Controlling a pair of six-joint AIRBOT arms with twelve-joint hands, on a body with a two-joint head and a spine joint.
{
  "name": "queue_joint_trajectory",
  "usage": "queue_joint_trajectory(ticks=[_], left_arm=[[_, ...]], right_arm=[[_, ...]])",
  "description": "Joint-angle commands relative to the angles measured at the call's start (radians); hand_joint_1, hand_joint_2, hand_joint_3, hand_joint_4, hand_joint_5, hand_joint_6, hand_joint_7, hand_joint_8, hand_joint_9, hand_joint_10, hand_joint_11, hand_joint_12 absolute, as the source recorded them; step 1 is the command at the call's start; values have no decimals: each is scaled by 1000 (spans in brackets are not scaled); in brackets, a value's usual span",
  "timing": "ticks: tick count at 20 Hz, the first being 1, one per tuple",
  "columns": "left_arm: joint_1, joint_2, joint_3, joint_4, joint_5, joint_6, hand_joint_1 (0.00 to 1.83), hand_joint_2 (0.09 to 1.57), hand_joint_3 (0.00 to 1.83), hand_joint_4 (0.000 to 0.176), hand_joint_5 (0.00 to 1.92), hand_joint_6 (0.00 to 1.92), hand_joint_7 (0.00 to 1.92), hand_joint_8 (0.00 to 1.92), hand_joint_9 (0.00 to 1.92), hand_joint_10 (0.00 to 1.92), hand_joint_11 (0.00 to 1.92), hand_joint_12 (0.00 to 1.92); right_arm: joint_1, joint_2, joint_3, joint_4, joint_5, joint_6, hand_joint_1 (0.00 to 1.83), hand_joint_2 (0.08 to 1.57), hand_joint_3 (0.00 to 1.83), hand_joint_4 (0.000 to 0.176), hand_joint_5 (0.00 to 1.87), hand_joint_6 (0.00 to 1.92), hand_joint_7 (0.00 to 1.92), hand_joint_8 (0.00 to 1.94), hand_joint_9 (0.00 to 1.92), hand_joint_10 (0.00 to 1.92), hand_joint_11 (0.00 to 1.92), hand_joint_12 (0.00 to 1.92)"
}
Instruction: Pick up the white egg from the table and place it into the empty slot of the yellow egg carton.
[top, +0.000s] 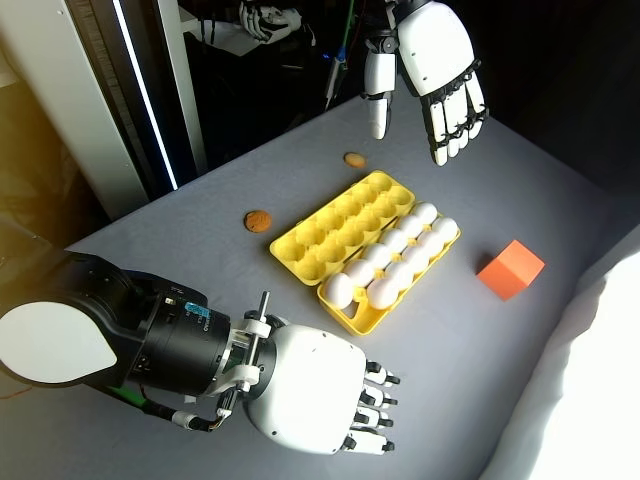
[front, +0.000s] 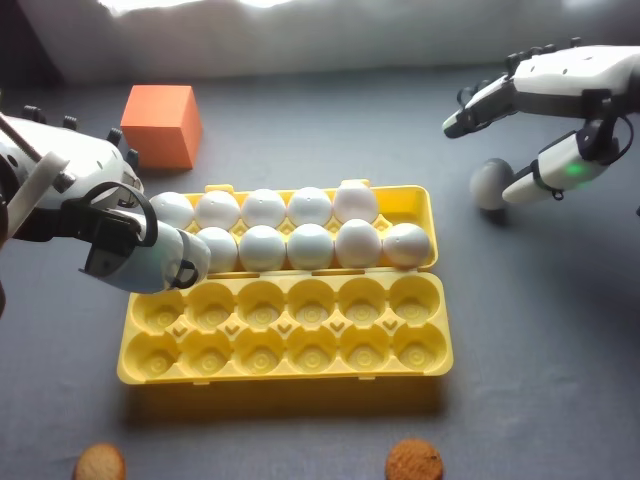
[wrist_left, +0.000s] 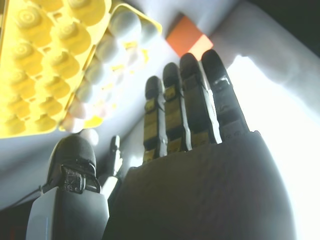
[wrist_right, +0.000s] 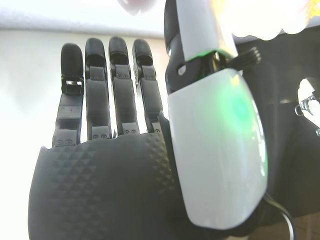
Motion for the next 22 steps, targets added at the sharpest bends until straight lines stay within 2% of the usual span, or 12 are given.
queue_joint_trajectory(ticks=[1,3,7,11,17,22], left_arm=[[-9,11,-2,82,3,3,0,1226,0,0,342,6,396,8,355,9,59,604],[-9,11,-2,82,3,3,0,1217,0,0,397,8,468,11,443,16,134,631],[-9,11,-2,82,3,3,0,1225,2,0,390,3,441,1,418,3,109,620],[-10,11,-2,82,3,3,0,1232,4,0,404,7,468,12,442,12,120,616],[-10,11,-2,82,3,3,0,1236,3,0,394,2,452,1,417,0,109,603],[-10,11,-2,82,3,3,0,1243,4,0,425,10,500,15,471,17,147,621]], right_arm=[[2,11,11,17,87,-5,1200,1029,1,0,543,62,525,43,448,114,0,1185],[-3,3,18,17,96,-9,1222,1022,0,0,592,67,573,47,478,147,0,1246],[-8,-9,26,17,110,-27,1209,1031,3,0,607,56,642,62,537,210,0,1313],[-23,-23,45,24,114,-27,1194,1058,2,0,663,23,671,22,418,496,0,1331],[-57,-50,96,52,126,-26,1133,1067,1,0,707,28,753,44,455,603,0,1424],[-64,-53,104,62,135,-26,1195,1062,0,0,736,29,792,56,440,719,0,1437]])
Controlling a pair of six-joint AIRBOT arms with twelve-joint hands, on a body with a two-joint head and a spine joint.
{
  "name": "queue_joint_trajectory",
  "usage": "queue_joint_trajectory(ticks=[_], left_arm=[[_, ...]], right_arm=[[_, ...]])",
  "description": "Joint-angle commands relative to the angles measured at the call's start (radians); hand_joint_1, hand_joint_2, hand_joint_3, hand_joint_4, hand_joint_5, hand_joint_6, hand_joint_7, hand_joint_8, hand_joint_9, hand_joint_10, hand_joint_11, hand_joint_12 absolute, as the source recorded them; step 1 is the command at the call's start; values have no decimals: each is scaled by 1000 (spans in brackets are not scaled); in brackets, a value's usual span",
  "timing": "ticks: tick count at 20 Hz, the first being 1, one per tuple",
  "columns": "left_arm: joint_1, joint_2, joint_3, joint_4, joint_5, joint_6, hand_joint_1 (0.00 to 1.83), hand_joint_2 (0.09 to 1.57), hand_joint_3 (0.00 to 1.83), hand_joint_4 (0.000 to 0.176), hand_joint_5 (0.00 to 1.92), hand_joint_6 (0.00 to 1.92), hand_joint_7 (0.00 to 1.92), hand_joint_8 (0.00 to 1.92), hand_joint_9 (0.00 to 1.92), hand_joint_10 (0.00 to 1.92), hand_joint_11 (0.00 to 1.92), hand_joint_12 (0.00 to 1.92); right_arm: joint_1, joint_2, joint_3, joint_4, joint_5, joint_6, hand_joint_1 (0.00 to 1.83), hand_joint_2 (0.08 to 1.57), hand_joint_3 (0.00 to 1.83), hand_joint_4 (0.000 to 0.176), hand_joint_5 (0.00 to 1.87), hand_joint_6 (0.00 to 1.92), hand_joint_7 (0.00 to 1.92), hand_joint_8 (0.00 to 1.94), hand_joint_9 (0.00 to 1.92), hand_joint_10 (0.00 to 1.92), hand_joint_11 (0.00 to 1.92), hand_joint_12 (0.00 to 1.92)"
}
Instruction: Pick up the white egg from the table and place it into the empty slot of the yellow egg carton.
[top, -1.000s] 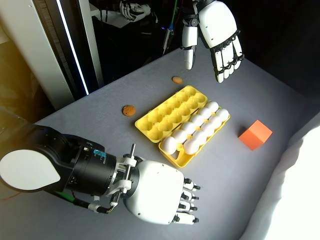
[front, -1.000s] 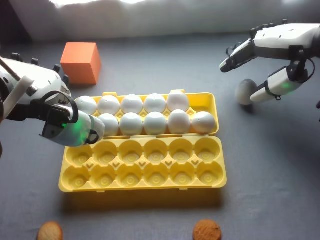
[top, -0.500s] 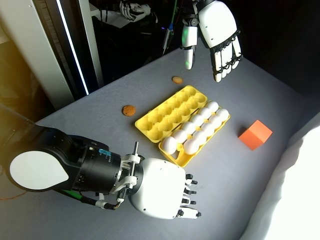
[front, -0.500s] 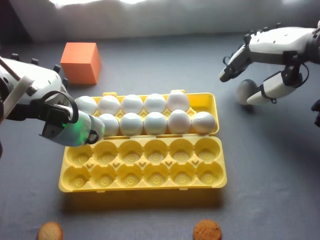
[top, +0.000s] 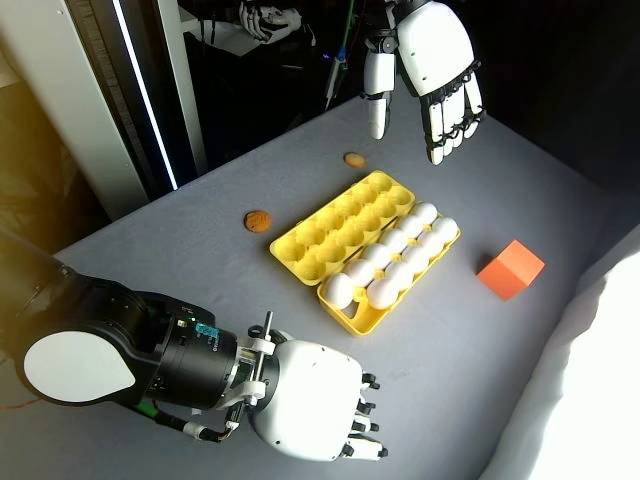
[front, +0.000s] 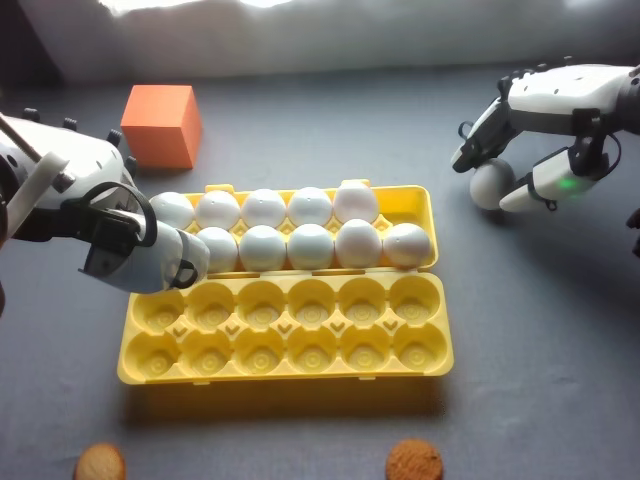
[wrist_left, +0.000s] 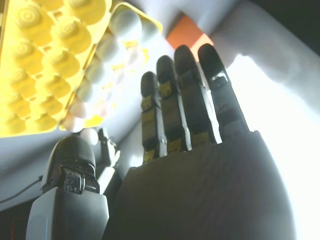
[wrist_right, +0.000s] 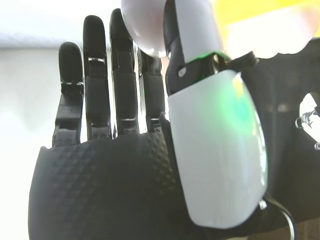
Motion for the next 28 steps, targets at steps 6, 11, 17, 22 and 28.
queue_joint_trajectory(ticks=[6,11,17,22,28], left_arm=[[-10,11,-2,82,2,3,0,1249,4,0,422,3,507,8,479,12,144,615],[-10,11,-2,82,2,3,0,1257,4,0,439,6,530,12,504,15,169,627],[-10,11,-2,82,3,3,0,1256,2,0,429,0,536,9,519,15,195,645],[-10,11,-2,82,3,3,0,1260,0,0,411,0,518,0,512,0,173,707],[-10,11,-2,82,3,3,0,1260,0,0,432,6,544,8,541,10,210,739]], right_arm=[[-7,12,8,21,67,1,1224,1015,0,0,847,68,899,106,536,790,60,1495],[-15,12,12,21,61,1,1245,1104,0,0,911,771,1041,844,674,873,243,1470],[-14,12,14,21,51,1,1384,1095,0,0,955,889,1039,990,935,1149,581,1320],[-9,13,14,21,59,1,1383,1099,0,0,951,902,1039,1002,917,1158,584,1335],[69,26,14,21,85,-1,1384,1095,1,0,952,886,1076,934,907,1181,567,1319]])
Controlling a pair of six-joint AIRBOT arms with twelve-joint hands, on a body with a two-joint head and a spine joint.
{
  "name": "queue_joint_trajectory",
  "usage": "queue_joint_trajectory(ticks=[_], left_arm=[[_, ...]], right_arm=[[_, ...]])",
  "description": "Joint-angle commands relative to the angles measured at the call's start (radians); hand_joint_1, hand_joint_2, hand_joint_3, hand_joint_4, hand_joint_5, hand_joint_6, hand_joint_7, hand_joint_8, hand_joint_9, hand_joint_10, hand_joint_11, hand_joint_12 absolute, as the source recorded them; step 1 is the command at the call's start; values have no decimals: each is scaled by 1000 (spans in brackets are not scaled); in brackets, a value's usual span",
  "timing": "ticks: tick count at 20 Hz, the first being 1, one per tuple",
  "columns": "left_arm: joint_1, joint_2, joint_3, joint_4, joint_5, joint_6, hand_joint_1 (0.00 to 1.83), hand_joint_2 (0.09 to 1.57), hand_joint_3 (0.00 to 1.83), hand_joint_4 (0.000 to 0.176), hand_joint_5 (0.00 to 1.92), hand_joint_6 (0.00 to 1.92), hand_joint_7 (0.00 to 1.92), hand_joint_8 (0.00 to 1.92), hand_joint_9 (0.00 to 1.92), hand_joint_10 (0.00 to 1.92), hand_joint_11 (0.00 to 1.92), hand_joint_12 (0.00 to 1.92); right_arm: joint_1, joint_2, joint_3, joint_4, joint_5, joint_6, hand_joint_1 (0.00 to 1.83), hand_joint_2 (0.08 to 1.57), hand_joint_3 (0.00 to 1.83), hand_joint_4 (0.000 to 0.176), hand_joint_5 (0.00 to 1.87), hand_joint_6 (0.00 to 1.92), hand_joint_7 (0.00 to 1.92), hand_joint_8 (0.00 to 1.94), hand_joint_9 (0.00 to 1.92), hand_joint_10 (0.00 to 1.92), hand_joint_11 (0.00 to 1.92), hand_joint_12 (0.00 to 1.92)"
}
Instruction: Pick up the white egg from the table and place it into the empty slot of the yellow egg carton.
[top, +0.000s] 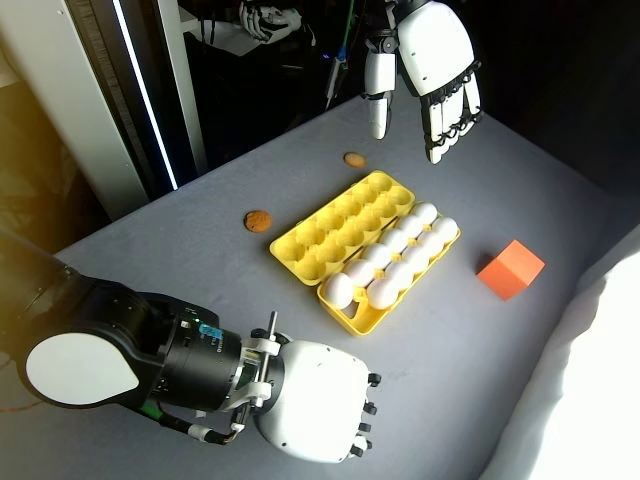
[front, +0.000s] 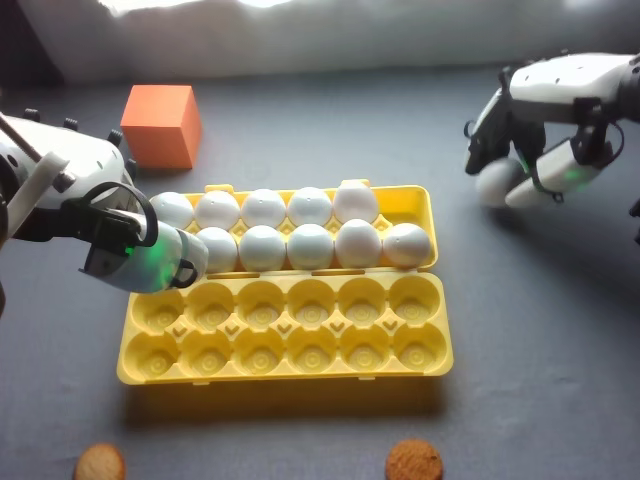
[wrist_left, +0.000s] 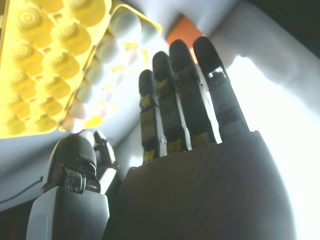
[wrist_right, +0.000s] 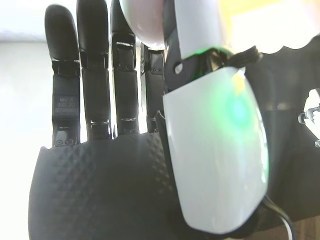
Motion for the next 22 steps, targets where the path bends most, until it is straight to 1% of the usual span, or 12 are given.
queue_joint_trajectory(ticks=[1,3,4,8,10,11,12,13,16,17,18,22], left_arm=[[-10,11,-2,82,2,3,0,1261,0,0,429,1,540,2,534,3,183,769],[-10,11,-2,82,2,3,0,1261,0,0,420,0,531,0,527,0,180,780],[-10,11,-2,82,2,3,0,1261,0,0,428,4,538,3,536,4,190,786],[-10,11,-2,82,2,3,0,1259,0,0,431,0,537,0,531,0,190,855],[-10,11,-2,82,2,3,0,1265,0,0,426,1,539,0,532,0,174,931],[-10,11,-2,82,2,3,0,1265,0,0,419,0,537,0,529,0,171,938],[-10,11,-2,82,2,3,0,1264,0,0,417,0,534,0,527,0,173,940],[-10,10,-2,82,2,3,0,1266,0,0,423,2,539,2,532,2,175,939],[-10,10,-2,82,2,3,0,1266,0,0,430,0,543,0,539,2,199,897],[-10,10,-2,82,2,3,0,1267,0,0,432,1,545,1,541,3,200,893],[-10,10,-2,82,2,3,0,1268,1,0,430,0,546,1,542,3,198,892],[-10,10,-2,82,2,3,0,1274,2,0,445,10,556,7,557,8,211,896]], right_arm=[[26,22,5,26,113,6,1385,1090,0,0,971,856,1084,921,913,1172,583,1309],[35,24,5,26,116,6,1383,1096,2,0,942,921,1081,925,896,1181,566,1342],[39,24,5,26,117,6,1381,1102,1,0,937,918,1067,971,884,1190,566,1367],[47,24,4,-2,168,9,1385,1091,0,0,956,882,1087,909,920,1171,593,1353],[58,24,4,-139,235,71,1384,1094,1,0,953,888,1072,929,917,1178,584,1345],[59,24,4,-212,268,131,1382,1102,1,0,928,937,1055,948,908,1194,559,1351],[58,24,3,-274,293,185,1383,1096,0,0,952,894,1076,931,907,1182,568,1351],[57,24,-3,-289,294,198,1385,1090,0,0,967,859,1094,912,912,1172,584,1344],[50,18,-21,-296,291,198,1385,1087,0,0,980,847,1094,929,916,1142,598,1336],[46,14,-26,-296,282,198,1380,1104,3,0,928,915,1057,986,889,1198,566,1373],[41,11,-34,-296,270,198,1379,1108,3,0,915,932,1047,994,887,1212,560,1383],[24,0,-45,-252,256,196,1379,1109,0,0,925,938,1050,979,877,1228,528,1424]])
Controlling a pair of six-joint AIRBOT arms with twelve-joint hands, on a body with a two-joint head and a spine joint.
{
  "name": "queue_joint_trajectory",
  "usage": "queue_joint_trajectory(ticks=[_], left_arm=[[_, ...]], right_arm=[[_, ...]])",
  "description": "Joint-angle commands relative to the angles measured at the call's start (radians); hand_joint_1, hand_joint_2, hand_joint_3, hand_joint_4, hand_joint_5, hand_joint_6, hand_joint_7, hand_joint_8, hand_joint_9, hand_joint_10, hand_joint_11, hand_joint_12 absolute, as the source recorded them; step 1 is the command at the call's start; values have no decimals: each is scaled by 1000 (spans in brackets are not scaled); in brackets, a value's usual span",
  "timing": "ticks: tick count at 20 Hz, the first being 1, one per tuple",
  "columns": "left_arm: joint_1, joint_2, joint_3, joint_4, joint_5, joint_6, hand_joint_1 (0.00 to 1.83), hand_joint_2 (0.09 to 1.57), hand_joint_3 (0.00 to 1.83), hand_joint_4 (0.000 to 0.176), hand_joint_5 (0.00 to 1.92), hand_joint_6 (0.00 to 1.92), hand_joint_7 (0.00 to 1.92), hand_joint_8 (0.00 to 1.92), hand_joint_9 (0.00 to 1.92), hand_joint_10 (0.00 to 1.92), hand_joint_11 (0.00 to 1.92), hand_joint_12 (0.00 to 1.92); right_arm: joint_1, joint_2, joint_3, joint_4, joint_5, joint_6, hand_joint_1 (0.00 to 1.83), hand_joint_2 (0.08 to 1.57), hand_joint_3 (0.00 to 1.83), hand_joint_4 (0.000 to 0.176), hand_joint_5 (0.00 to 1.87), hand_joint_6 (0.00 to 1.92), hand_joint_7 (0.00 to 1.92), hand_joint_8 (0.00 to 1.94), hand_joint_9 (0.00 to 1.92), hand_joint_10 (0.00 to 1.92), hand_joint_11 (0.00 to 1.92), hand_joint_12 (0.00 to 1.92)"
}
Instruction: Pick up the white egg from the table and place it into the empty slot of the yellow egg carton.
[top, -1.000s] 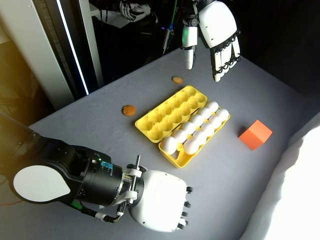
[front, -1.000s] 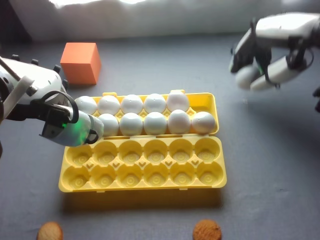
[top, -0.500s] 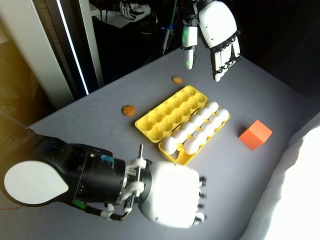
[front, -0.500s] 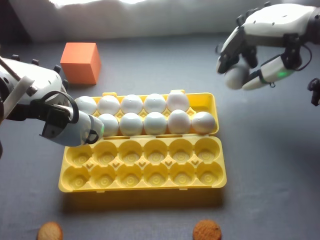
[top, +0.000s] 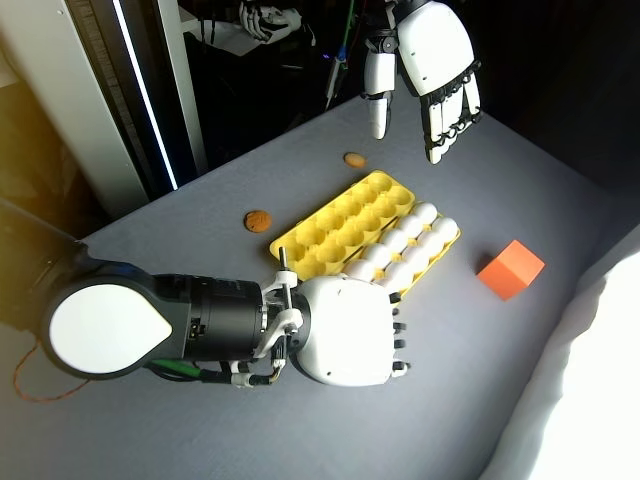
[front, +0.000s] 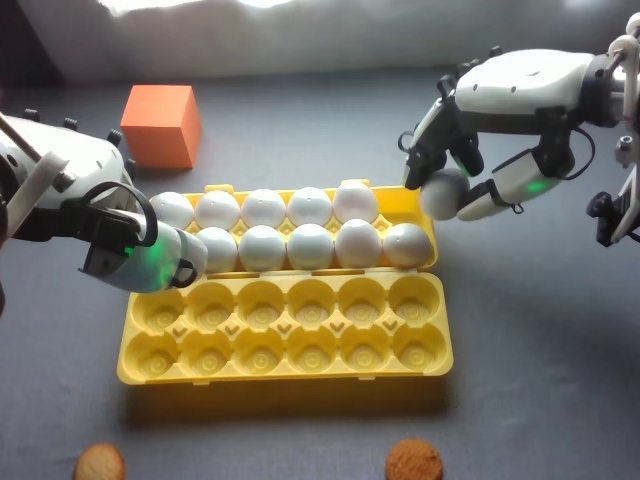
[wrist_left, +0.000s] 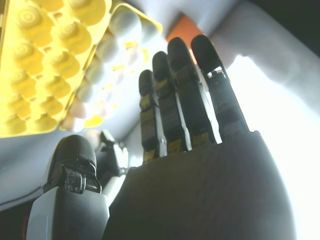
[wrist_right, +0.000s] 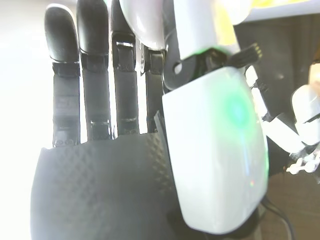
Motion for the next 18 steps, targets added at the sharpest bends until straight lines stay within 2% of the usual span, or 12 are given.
queue_joint_trajectory(ticks=[1,11,14,18], left_arm=[[-10,10,-2,82,2,3,0,1272,1,0,440,6,555,6,554,5,206,897],[-10,10,-2,82,2,3,0,1267,0,0,454,6,576,8,565,5,229,908],[-10,10,-2,82,2,3,0,1270,0,0,459,7,575,6,566,5,232,909],[-10,10,-2,82,2,3,0,1275,2,0,451,0,577,4,569,4,235,913]], right_arm=[[10,7,4,44,59,1,1379,1108,0,0,926,945,1049,969,884,1223,537,1428],[22,-23,4,65,29,-16,1384,1093,0,0,954,914,1079,926,912,1167,564,1415],[12,-31,4,65,28,-30,1382,1100,0,0,950,913,1061,941,894,1212,520,1429],[3,-41,4,123,29,-94,1383,1095,1,0,969,914,1068,942,892,1175,537,1395]])
